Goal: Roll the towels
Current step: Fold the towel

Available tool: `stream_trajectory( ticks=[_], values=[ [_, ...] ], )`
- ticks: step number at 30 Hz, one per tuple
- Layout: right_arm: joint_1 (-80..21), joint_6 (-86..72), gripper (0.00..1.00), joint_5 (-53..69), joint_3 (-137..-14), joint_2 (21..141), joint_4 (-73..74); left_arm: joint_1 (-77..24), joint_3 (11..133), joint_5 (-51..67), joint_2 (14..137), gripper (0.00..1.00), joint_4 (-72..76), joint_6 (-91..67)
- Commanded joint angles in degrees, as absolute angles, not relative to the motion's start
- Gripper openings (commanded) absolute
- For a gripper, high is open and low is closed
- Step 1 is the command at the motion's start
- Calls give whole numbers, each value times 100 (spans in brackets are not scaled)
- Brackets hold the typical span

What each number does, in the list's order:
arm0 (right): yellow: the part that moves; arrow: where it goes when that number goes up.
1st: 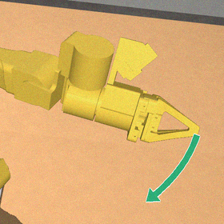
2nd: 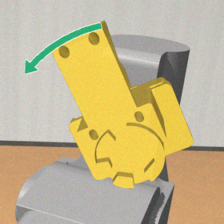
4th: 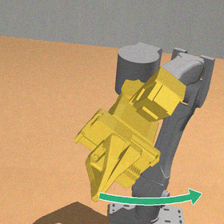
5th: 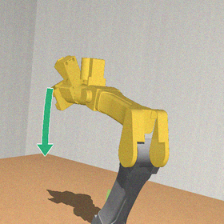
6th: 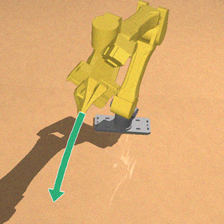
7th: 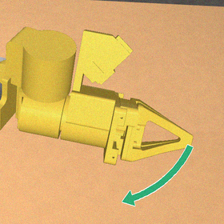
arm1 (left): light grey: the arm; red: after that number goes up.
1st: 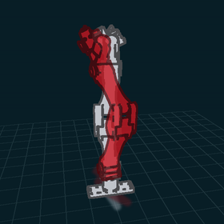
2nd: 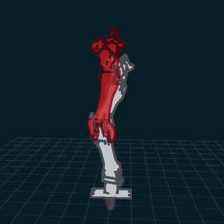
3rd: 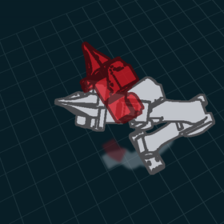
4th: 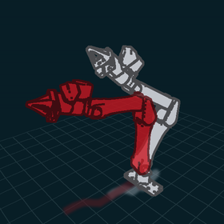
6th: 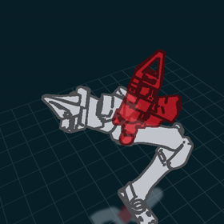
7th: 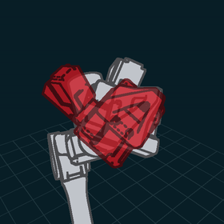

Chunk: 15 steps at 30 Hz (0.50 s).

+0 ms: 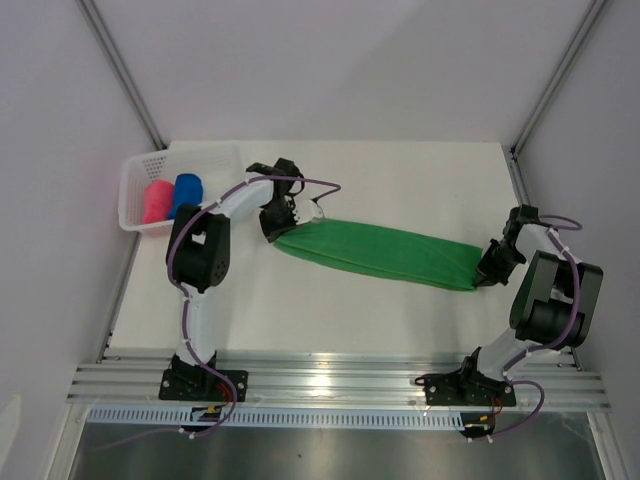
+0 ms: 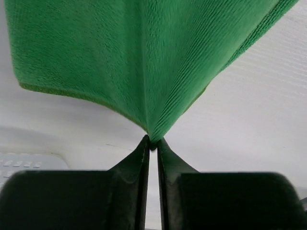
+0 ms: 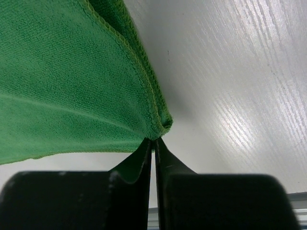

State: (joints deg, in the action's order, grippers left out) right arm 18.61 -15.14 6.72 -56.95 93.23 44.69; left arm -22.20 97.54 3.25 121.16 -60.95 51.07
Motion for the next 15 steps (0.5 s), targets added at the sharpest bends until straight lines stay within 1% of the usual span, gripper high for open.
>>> stream_trajectory(
  ticks=[1,2,3,5,7,9,15],
  values=[
    [1898,-1459,9,536,-5801,9413,4447,-2250,9712,352,11953,13,-6293,5247],
    [1890,-1459,14,527,-5809,9439,4465,-2259,9677,343,11944,22,-6276,5238],
    [1890,-1459,21,510,-5836,9439,4474,-2259,9677,351,11936,26,-6284,5238],
    [1890,-1459,28,449,-5862,9405,4535,-2250,9668,334,11909,32,-6293,5238],
    [1890,-1424,32,370,-5941,9352,4622,-2250,9659,282,11839,33,-6310,5282],
    [1890,-1398,33,299,-6011,9256,4702,-2250,9676,176,11734,33,-6363,5326],
    [1890,-1353,34,0,-6433,8895,4966,-2171,10089,140,11619,35,-6864,5283]
  ],
)
